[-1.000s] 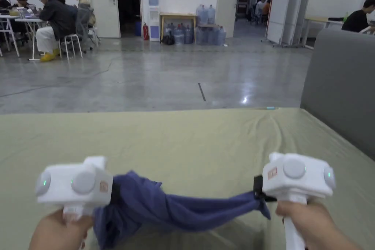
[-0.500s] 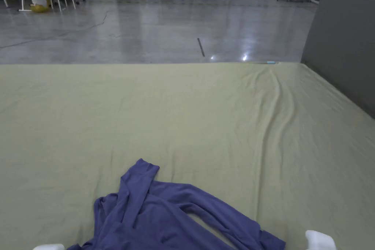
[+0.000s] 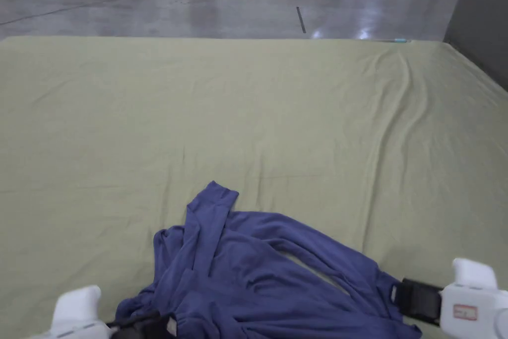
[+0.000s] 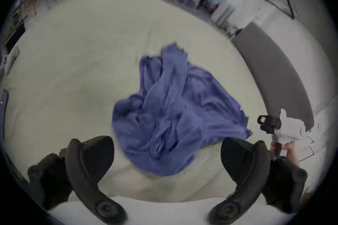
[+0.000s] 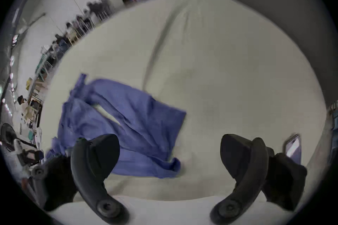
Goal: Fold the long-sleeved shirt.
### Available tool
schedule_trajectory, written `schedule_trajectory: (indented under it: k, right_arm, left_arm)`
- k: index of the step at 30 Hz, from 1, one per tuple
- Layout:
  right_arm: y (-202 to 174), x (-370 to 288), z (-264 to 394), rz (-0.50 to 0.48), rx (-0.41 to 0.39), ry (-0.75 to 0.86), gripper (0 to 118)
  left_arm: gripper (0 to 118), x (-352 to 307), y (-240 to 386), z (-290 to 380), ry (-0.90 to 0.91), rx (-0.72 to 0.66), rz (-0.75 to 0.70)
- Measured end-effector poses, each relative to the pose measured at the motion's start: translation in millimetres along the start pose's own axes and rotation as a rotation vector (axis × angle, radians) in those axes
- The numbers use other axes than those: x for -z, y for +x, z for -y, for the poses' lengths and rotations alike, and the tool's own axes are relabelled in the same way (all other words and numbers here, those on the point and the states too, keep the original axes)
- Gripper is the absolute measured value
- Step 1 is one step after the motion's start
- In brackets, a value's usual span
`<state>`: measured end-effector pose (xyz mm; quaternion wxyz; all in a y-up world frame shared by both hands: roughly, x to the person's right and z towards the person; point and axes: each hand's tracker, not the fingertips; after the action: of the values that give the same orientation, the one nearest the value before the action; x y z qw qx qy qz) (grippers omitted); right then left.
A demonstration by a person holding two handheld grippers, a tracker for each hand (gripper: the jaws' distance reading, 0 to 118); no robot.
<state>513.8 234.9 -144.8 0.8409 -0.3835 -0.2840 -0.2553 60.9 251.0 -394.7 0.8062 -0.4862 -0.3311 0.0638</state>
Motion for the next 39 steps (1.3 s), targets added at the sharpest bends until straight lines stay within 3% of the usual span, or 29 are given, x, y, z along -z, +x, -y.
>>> schedule_trajectory:
  k: [4, 5, 6, 7, 8, 9, 11, 14, 21, 22, 23, 24, 25, 29, 31, 32, 33, 34, 37, 39]
  right_arm:
    - [-6, -48, 24, -0.092, 0.024, 0.022, 117]
    - [-11, -50, 37, -0.122, 0.014, -0.018, 109]
    - [-16, -53, 50, -0.128, -0.002, -0.050, 84]
    - [-25, -55, 66, -0.093, -0.038, -0.066, 35]
    - [-34, -56, 79, -0.058, -0.089, -0.085, 3]
    - [-44, -52, 95, -0.026, -0.159, -0.116, 3]
    - [-59, -47, 121, -0.072, -0.197, -0.154, 3]
    - [-65, -44, 128, -0.165, -0.143, -0.215, 3]
    - [-80, -40, 121, -0.181, -0.203, -0.202, 3]
    - [-84, -42, 122, -0.188, -0.205, -0.206, 3]
    - [-86, -42, 123, -0.195, -0.205, -0.209, 3]
    - [-87, -42, 125, -0.200, -0.205, -0.211, 3]
    - [-87, -41, 126, -0.204, -0.204, -0.212, 3]
    - [-85, -37, 125, -0.200, -0.200, -0.231, 3]
    - [-82, -35, 120, -0.179, -0.208, -0.234, 3]
    - [-80, -34, 117, -0.172, -0.210, -0.233, 3]
    - [-77, -33, 113, -0.160, -0.213, -0.233, 3]
    - [-74, -32, 108, -0.147, -0.217, -0.232, 3]
    - [-67, -29, 95, -0.100, -0.227, -0.223, 3]
    - [-61, -26, 86, -0.090, -0.218, -0.215, 3]
  left_arm:
    - [118, -30, 4, 32, -0.002, 0.041, -0.014]
    - [110, -29, 7, 44, -0.071, 0.061, -0.040]
    - [73, -28, 10, 56, -0.108, 0.078, -0.082]
    - [8, -23, 14, 63, -0.107, 0.089, -0.109]
    - [0, -20, 17, 72, -0.117, 0.099, -0.113]
    - [0, -15, 19, 84, -0.165, 0.101, -0.124]
    - [0, -12, 20, 100, -0.203, 0.049, -0.075]
    - [0, -12, 19, 105, -0.219, 0.008, -0.071]
    - [0, -12, -1, 29, -0.042, -0.006, -0.118]
    - [20, -7, -7, 19, -0.032, -0.009, -0.130]
    - [99, -1, -8, 12, -0.029, -0.007, -0.154]
    - [118, 11, -15, 5, -0.061, -0.017, -0.203]
    - [118, 10, -22, -1, 0.027, -0.027, -0.240]
    - [118, 57, -38, -5, -0.094, -0.073, -0.239]
    - [113, 82, -38, -10, -0.152, -0.018, -0.297]
    - [80, 89, -35, -8, -0.176, 0.008, -0.309]
    - [18, 93, -30, -6, -0.193, 0.042, -0.316]
    - [0, 90, -22, -4, -0.168, 0.071, -0.324]
    - [0, 81, 2, 3, -0.097, 0.180, -0.297]
    - [0, 75, 4, 3, -0.094, 0.118, -0.236]
